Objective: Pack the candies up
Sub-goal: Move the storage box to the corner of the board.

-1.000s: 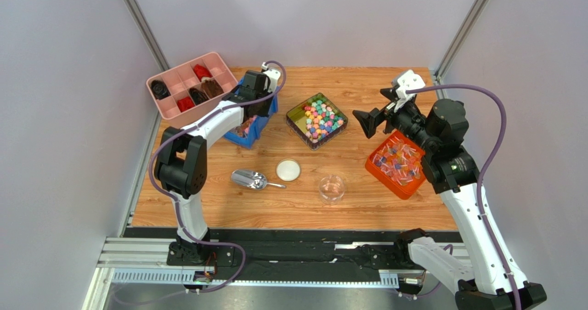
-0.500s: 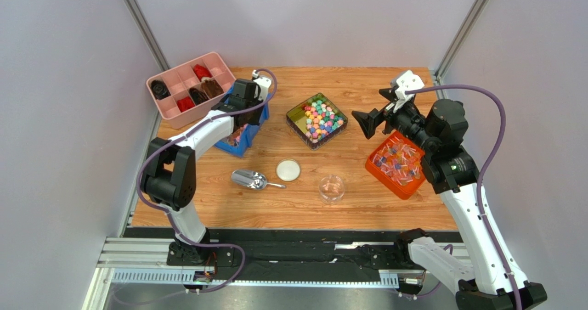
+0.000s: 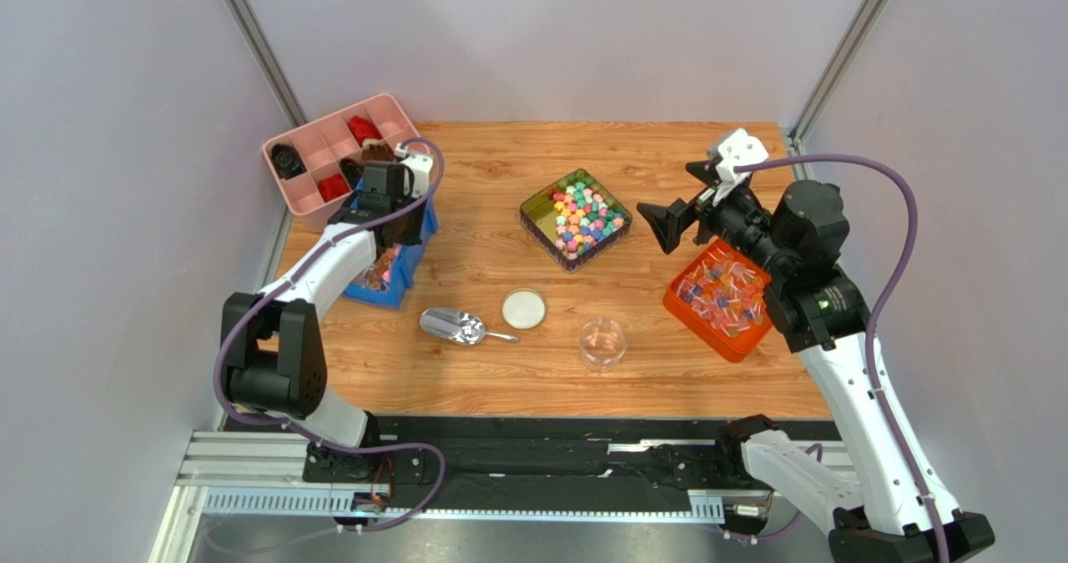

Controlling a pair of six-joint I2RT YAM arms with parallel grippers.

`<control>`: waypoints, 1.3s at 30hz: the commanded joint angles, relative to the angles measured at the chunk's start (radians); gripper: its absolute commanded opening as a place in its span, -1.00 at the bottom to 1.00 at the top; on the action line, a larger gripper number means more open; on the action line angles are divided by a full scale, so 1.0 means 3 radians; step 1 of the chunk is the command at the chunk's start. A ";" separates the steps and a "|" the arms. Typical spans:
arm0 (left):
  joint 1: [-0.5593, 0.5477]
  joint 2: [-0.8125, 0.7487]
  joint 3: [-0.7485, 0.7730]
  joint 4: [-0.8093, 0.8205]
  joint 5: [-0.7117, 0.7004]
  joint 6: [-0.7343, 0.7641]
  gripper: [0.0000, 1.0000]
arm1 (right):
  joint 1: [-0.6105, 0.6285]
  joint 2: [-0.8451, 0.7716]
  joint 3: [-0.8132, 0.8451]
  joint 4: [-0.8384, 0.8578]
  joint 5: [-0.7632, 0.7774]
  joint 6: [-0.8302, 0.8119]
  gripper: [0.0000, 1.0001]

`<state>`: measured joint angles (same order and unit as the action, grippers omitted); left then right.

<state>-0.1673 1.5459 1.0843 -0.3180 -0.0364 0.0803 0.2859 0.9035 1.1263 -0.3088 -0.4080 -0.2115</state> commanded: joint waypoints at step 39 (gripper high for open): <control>0.1119 -0.1298 -0.0971 -0.0653 0.0244 0.0888 -1.00 | 0.0095 0.0000 -0.0001 0.0140 -0.0102 -0.0036 0.95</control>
<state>0.1162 1.1862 0.8127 -0.4561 0.0525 0.2943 0.3058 0.9035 1.1263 -0.3088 -0.4274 -0.2115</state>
